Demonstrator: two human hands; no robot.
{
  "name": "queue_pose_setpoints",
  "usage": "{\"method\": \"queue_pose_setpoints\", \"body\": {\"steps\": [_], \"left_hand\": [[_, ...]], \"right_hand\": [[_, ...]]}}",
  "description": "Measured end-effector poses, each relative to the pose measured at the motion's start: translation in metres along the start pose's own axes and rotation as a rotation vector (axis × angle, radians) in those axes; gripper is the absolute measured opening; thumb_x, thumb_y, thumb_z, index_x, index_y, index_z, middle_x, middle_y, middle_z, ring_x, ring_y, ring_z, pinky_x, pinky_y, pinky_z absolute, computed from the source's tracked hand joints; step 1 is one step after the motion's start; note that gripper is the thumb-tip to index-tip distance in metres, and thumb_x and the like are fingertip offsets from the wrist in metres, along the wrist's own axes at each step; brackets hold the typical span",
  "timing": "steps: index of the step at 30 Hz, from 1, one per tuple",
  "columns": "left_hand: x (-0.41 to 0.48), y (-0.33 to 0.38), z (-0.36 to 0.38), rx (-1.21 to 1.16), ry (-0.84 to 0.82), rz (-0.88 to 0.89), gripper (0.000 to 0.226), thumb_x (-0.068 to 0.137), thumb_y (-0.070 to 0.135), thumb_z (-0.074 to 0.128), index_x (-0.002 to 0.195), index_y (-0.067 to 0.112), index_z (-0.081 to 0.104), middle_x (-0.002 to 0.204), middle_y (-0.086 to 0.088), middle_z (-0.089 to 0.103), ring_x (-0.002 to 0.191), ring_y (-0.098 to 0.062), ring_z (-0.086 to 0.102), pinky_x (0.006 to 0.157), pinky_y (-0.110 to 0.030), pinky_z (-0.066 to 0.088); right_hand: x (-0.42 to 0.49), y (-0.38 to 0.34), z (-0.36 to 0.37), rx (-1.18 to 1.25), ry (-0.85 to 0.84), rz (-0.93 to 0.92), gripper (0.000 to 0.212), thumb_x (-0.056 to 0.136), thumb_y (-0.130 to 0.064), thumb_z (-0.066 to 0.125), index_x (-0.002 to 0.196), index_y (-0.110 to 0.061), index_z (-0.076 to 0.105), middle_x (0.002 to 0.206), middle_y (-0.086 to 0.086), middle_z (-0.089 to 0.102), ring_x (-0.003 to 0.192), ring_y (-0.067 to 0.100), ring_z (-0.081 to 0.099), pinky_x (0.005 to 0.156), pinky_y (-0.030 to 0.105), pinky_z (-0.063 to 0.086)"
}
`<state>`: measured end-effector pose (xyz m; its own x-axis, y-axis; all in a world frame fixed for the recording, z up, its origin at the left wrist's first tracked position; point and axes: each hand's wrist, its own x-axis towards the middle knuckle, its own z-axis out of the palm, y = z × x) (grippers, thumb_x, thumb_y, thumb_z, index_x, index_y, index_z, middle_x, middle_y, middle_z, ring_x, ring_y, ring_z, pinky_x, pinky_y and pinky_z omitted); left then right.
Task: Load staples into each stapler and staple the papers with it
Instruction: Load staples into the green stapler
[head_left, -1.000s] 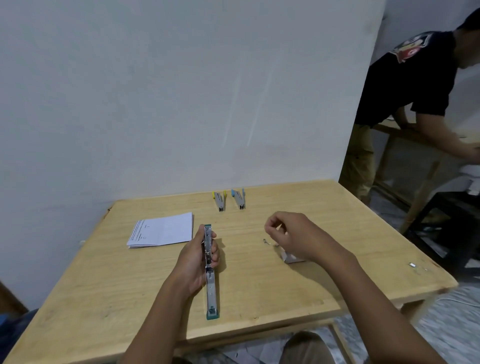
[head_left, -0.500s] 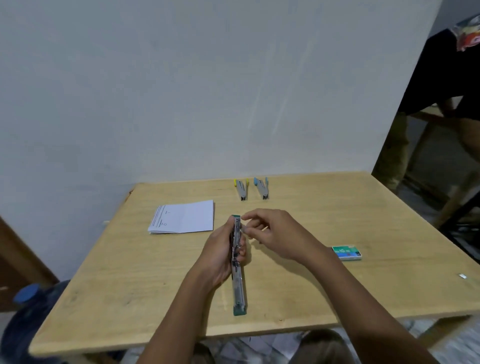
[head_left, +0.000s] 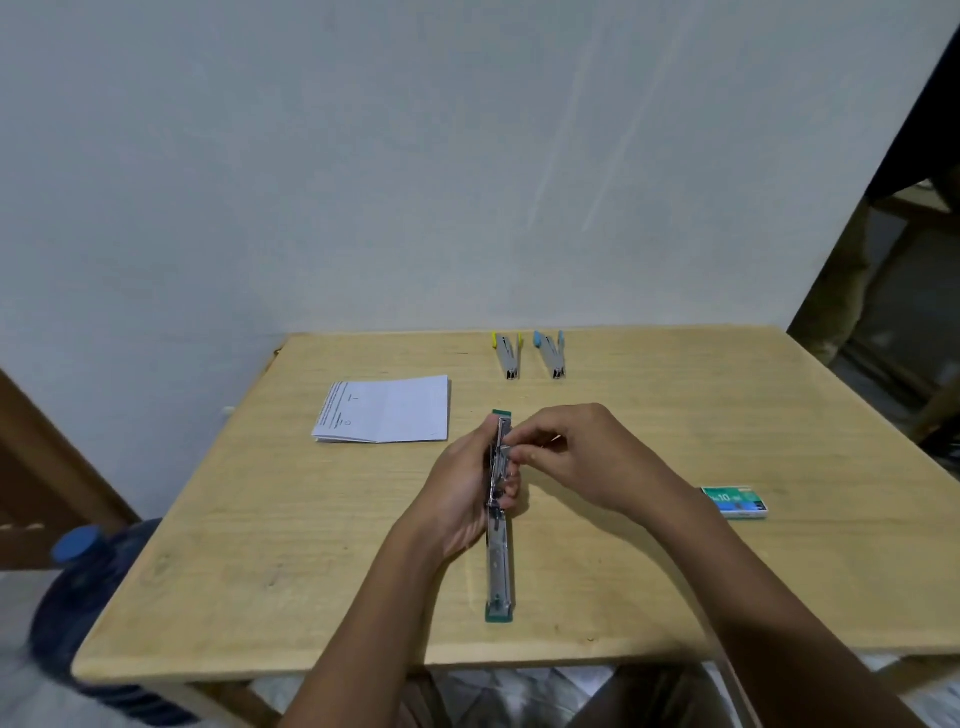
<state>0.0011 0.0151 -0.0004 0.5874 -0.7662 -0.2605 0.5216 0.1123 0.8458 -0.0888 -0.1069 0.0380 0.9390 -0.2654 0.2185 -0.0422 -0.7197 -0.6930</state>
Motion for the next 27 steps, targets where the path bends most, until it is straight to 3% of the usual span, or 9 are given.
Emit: {"method": "queue_pose_setpoints", "body": {"steps": [2,7,11,21,27], "left_hand": [[-0.001,0.0,0.0,0.012,-0.002,0.001,0.033,0.104,0.035,0.041,0.09,0.008,0.053,0.059,-0.005,0.047,0.048,-0.014,0.039,0.043,-0.024,0.029],[-0.001,0.001,0.001,0.033,0.009,0.016,0.033,0.104,0.033,0.041,0.086,0.008,0.053,0.058,-0.004,0.048,0.046,-0.013,0.04,0.042,-0.023,0.03],[-0.002,0.001,0.0,0.043,-0.004,0.021,0.031,0.104,0.032,0.044,0.089,0.007,0.054,0.06,-0.005,0.048,0.047,-0.013,0.041,0.043,-0.023,0.031],[-0.003,0.003,0.001,0.055,-0.043,-0.016,0.03,0.103,0.026,0.041,0.079,0.012,0.053,0.062,-0.005,0.047,0.048,-0.014,0.042,0.044,-0.023,0.031],[-0.003,0.003,0.0,0.042,-0.052,-0.02,0.028,0.104,0.022,0.039,0.084,0.009,0.052,0.061,-0.005,0.047,0.048,-0.014,0.043,0.044,-0.023,0.032]], "right_hand": [[0.002,-0.001,-0.001,-0.041,-0.006,-0.025,0.013,0.086,-0.012,0.075,0.098,-0.015,0.079,0.084,-0.014,0.067,0.079,0.0,0.065,0.076,0.012,0.049],[0.005,-0.005,-0.003,-0.17,-0.073,-0.092,0.019,0.09,-0.013,0.07,0.106,-0.02,0.078,0.1,-0.002,0.067,0.09,0.011,0.062,0.082,0.024,0.049],[0.009,-0.016,-0.007,-0.306,-0.159,-0.101,0.023,0.096,-0.016,0.062,0.114,-0.02,0.074,0.105,0.0,0.066,0.089,0.009,0.054,0.083,0.026,0.046],[0.021,-0.03,-0.017,-0.429,-0.24,-0.023,0.029,0.094,-0.018,0.063,0.121,-0.027,0.064,0.091,-0.015,0.065,0.088,0.01,0.062,0.081,0.032,0.051],[0.021,-0.04,-0.015,-0.606,-0.279,-0.012,0.027,0.095,-0.023,0.058,0.119,-0.035,0.062,0.095,-0.018,0.066,0.088,0.005,0.056,0.07,0.028,0.042]]}}
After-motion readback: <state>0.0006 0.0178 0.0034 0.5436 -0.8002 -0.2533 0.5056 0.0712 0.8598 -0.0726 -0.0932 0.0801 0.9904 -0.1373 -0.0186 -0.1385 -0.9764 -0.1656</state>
